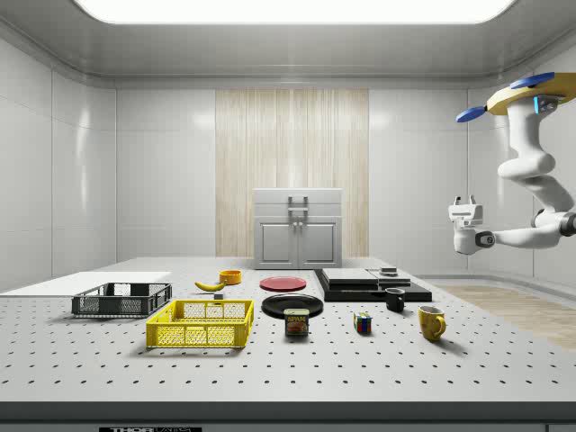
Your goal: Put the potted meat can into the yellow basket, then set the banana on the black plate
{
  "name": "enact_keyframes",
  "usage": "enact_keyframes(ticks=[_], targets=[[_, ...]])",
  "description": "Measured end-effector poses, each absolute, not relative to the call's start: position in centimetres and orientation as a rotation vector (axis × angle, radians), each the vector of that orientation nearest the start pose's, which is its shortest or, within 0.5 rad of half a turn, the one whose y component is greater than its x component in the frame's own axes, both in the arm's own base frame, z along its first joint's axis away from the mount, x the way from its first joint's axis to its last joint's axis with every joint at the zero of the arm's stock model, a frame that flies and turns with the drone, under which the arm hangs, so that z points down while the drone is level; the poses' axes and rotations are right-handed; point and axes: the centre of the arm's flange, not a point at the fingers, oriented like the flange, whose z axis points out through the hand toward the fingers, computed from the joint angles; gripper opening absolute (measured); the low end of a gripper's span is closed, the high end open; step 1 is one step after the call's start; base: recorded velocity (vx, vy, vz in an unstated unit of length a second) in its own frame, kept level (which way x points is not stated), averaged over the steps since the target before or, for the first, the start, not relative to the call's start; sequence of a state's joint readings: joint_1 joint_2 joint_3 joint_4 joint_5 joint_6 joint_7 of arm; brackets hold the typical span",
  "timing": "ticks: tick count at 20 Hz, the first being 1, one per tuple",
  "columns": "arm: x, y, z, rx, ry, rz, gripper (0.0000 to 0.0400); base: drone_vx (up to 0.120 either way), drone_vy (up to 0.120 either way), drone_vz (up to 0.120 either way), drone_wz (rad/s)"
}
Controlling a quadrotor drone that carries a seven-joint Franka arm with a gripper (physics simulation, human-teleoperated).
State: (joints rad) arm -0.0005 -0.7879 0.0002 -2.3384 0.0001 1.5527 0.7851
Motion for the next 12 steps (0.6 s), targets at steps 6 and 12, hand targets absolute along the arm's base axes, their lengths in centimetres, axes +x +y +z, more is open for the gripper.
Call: enact_keyframes(ticks=[6,12], targets=[[30.1,0.0,64.1,-2.900,1.201,-0.010,0.0400,0.000,0.000,0.000,0.000],[30.3,0.0,67.3,-2.898,1.201,-0.017,0.0400,0.000,0.000,0.000,0.000]])
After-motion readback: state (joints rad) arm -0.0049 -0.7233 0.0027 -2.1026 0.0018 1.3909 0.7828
